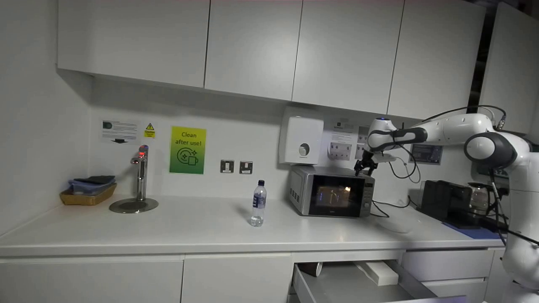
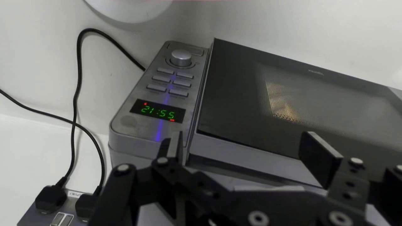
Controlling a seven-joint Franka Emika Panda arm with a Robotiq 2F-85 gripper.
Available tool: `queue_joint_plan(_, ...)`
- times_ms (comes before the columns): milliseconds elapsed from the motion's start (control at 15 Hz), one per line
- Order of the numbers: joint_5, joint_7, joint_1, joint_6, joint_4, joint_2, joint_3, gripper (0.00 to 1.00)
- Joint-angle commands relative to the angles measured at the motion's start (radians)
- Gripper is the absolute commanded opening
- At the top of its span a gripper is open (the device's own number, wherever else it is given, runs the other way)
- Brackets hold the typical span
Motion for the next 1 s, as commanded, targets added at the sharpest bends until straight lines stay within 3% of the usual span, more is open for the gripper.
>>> queue_joint_plan(0,0.046,-0.087,-0.009,0.072,0.018,0.006,0.009,1.0)
queue_joint_plan(933,0.292,-0.311,-0.06,0.32,-0.07,0.013,0.021,1.0)
